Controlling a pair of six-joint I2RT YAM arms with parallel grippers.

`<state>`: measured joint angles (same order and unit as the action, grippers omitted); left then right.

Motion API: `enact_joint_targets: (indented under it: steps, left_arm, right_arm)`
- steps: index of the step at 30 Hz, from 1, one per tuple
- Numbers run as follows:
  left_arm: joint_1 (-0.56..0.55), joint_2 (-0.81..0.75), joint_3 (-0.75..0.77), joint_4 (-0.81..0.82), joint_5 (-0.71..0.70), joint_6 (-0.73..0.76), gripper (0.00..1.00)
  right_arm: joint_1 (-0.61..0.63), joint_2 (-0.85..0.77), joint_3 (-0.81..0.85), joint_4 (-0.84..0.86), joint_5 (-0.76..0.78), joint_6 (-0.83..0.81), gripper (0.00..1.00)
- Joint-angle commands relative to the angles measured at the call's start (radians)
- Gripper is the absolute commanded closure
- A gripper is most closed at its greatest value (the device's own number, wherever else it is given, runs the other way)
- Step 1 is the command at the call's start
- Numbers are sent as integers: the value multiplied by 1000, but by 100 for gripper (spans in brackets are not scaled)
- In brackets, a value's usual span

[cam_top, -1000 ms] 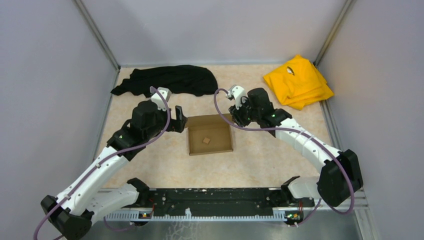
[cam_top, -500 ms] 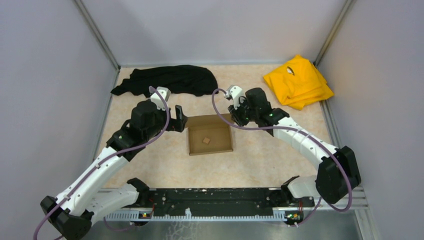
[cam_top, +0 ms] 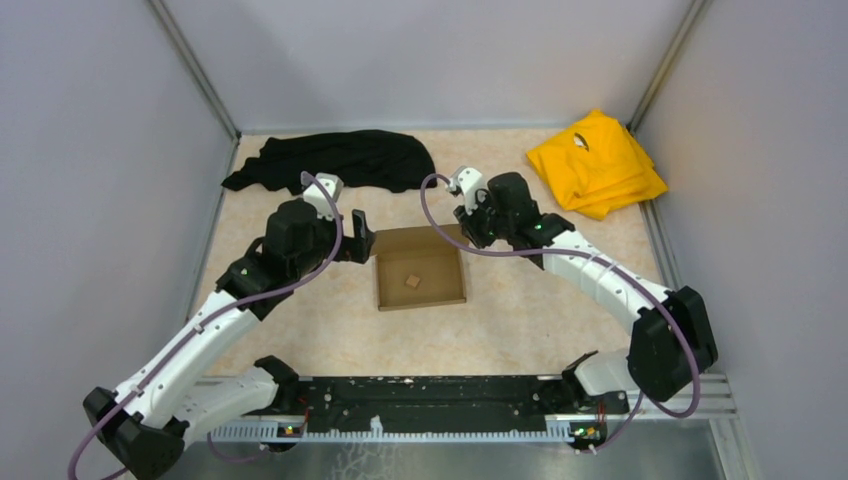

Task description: Fold the paper box

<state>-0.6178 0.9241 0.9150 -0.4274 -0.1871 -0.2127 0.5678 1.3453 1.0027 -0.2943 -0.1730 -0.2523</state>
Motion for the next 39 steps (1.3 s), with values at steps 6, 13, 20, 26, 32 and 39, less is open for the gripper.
enact_joint_targets:
  steps: [6, 13, 20, 26, 32, 39]
  left_arm:
    - [-6, 10, 14, 4, 11, 8, 1]
    - [-6, 17, 16, 0, 31, 18, 1]
    - [-7, 33, -2, -17, 30, 18, 8]
    - [-8, 58, 1, -51, -16, 31, 11]
    - [-9, 115, 25, -104, -90, 68, 15]
    - [-9, 161, 41, -72, -84, 130, 35]
  right_arm:
    - [11, 8, 41, 59, 27, -13, 72]
    - [12, 19, 46, 55, 20, -13, 83]
    - [11, 24, 48, 57, 18, -13, 87]
    - [13, 25, 47, 59, 19, -13, 88]
    - [13, 25, 49, 55, 23, -13, 88]
    - [15, 23, 49, 51, 24, -13, 88]
